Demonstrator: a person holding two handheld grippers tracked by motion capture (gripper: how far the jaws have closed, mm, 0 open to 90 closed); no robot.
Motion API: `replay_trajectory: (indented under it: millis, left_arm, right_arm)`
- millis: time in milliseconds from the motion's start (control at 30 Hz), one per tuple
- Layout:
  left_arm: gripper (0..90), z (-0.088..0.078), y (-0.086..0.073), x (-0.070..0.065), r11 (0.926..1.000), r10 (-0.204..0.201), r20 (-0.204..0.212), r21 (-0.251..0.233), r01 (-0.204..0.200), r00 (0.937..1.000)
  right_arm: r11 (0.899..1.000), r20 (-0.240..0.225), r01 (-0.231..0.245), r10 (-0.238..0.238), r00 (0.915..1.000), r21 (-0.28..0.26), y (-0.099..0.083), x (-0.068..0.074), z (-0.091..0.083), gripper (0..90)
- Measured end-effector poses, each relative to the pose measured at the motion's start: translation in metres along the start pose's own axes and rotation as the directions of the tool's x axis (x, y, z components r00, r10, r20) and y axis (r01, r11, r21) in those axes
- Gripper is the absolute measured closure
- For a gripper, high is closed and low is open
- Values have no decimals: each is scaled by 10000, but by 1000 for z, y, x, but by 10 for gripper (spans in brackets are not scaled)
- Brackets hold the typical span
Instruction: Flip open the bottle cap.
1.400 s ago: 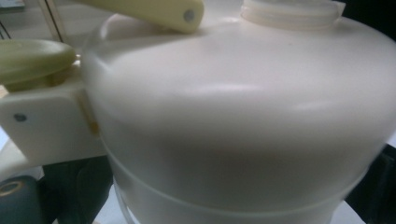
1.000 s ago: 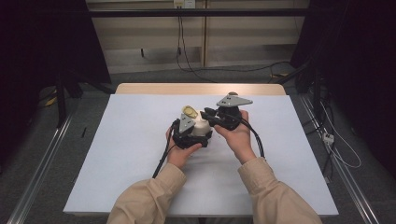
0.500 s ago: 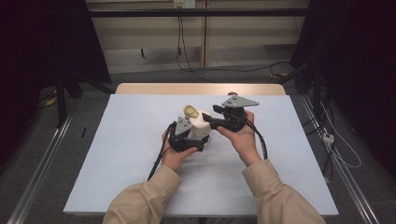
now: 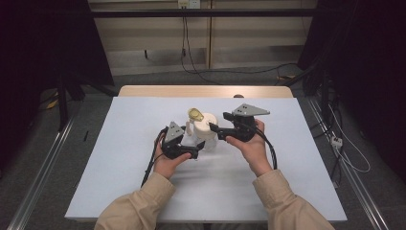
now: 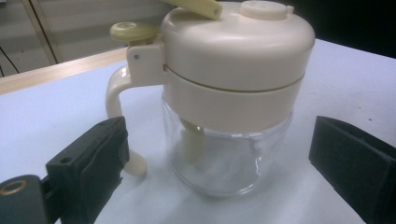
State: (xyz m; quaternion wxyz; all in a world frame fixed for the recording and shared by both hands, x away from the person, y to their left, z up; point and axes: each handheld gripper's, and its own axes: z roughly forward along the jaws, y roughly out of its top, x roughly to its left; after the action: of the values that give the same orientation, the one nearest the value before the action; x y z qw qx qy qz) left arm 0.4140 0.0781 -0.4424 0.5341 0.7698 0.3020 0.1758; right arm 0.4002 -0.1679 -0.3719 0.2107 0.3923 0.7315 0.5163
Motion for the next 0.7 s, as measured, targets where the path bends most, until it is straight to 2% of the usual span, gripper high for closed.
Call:
replay_trajectory:
  millis: [167,367,533,700]
  left_arm:
    - [47,-10,-2,3,9998,136,132,117,-138,9998]
    - [47,-24,-4,9,9998,58,219,198,-63,9997]
    - [48,-36,-7,14,9991,198,347,379,-212,9992]
    - [49,-50,-9,20,9990,224,413,366,-239,9989]
  right_arm:
    - [10000,51,13,-13,10000,-28,-6,-1,-6,264]
    - [9999,130,-94,92,9999,122,-16,-4,-13,223]
    - [9999,155,-25,23,9999,132,-26,-5,-24,210]
    - [9999,207,-50,48,9998,95,-35,-7,-35,200]
